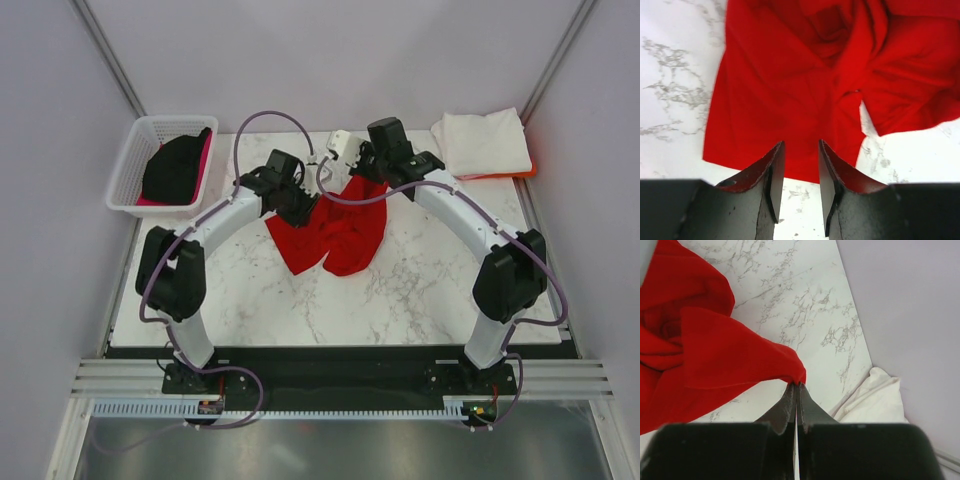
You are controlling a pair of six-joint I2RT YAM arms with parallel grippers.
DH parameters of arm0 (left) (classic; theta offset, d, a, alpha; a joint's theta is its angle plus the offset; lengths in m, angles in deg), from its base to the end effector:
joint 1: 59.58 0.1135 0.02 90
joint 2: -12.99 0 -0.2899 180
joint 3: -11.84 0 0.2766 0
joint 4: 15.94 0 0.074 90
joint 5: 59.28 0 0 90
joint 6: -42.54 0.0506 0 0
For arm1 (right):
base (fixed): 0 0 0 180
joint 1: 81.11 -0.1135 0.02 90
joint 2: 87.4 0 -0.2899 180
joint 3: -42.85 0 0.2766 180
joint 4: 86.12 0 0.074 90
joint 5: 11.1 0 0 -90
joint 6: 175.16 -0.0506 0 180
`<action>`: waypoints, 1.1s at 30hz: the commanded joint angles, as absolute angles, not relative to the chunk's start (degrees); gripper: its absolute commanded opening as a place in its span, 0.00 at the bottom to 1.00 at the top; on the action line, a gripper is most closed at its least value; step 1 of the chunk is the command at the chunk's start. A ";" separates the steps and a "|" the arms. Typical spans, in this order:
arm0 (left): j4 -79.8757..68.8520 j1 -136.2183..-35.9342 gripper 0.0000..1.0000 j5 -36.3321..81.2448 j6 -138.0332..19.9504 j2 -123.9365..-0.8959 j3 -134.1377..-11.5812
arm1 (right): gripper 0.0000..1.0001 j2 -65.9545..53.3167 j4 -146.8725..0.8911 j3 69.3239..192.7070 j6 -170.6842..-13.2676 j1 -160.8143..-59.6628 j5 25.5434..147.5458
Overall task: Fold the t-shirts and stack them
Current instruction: Flatten the tshirt out
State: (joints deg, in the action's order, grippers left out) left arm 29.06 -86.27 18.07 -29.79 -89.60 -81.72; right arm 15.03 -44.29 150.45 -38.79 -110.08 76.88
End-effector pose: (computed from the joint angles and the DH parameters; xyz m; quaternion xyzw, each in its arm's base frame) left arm 0.3782 -0.2025 0.2532 0.3884 0.8626 -0.1286 0.2977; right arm 0.4014 0.2202 0.3472 -0.5397 0.7121 -0.0835 0.4412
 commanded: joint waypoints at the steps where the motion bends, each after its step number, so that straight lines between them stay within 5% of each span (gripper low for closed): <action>1: 30.52 -88.49 0.40 15.95 -28.74 -88.09 -80.94 | 0.00 12.97 -45.90 149.86 -40.69 -109.33 75.65; 28: 29.64 -89.28 0.32 20.26 -27.07 -92.39 -77.33 | 0.00 13.32 -46.69 149.16 -42.18 -108.53 75.74; 33: 29.81 -89.20 0.06 22.72 -26.02 -90.46 -78.47 | 0.00 12.54 -46.96 149.42 -42.45 -108.09 75.22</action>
